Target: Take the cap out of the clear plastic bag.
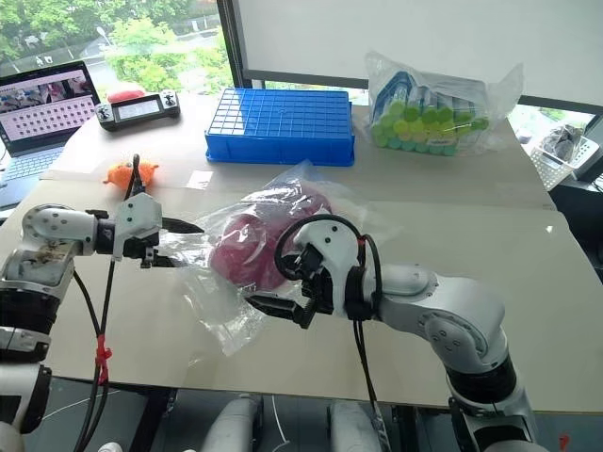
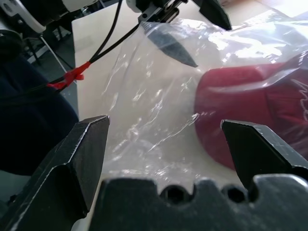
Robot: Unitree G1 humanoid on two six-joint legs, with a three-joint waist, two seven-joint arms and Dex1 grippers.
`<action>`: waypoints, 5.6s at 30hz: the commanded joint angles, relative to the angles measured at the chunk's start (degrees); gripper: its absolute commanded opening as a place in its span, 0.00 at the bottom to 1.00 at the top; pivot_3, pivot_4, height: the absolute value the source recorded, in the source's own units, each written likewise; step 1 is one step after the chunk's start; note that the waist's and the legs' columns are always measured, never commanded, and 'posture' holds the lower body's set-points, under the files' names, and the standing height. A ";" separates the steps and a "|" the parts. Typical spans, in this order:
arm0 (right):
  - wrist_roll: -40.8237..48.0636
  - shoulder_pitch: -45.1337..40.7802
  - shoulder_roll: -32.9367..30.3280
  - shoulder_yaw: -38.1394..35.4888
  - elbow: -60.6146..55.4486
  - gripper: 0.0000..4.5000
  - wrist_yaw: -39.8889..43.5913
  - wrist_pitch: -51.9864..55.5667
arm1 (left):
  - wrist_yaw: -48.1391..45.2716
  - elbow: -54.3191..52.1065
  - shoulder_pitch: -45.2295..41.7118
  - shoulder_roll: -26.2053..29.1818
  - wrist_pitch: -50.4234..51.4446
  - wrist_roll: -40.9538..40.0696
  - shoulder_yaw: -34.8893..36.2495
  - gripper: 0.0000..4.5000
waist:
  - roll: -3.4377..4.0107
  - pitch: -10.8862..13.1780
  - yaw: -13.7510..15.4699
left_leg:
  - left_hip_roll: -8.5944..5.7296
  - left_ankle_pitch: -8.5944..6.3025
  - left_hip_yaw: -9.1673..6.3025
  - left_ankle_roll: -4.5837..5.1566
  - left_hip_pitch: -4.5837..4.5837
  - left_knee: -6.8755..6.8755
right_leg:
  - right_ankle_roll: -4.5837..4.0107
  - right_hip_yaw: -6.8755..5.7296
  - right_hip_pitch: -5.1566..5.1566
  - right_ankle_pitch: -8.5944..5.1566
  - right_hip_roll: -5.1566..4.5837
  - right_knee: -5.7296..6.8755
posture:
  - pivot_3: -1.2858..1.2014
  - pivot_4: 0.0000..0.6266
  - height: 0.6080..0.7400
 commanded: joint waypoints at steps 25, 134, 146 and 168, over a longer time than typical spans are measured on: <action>25.61 1.78 -3.96 -22.19 -4.03 1.00 -17.95 -5.53 | -13.56 3.38 -14.89 -15.27 3.92 1.25 -15.04 0.01 | 0.00 0.00 -0.07 | -0.05 -0.14 -0.11 0.28 0.01 0.38 | 0.03 -0.07 0.29 -0.01 0.01 0.04 | 0.52 0.24 0.92; -69.19 6.94 -9.18 16.29 30.88 0.74 -5.80 -44.22 | 6.60 -3.91 -21.20 -33.22 11.44 3.85 -8.20 0.00 | 0.00 0.03 0.04 | -0.40 -0.10 -0.60 0.40 -0.19 0.72 | 0.24 -0.03 0.54 -0.07 0.00 0.07 | 0.52 0.24 0.92; -76.30 10.50 -7.86 14.34 28.87 0.01 -4.85 -51.96 | 6.86 -3.87 -20.96 -33.24 11.77 4.25 -8.59 0.00 | 0.01 0.02 0.00 | -0.39 -0.10 -0.60 0.40 -0.09 0.72 | 0.24 -0.04 0.62 -0.07 0.00 0.10 | 0.52 0.24 0.92; -72.99 28.25 1.81 -4.15 -4.00 0.01 1.81 -29.26 | 6.58 -0.57 -21.39 -32.49 10.26 5.08 -8.89 0.00 | 0.01 0.02 0.44 | -0.40 -0.06 -0.62 0.34 -0.03 0.79 | 0.25 -0.04 0.69 -0.07 0.00 0.20 | 0.52 0.24 0.92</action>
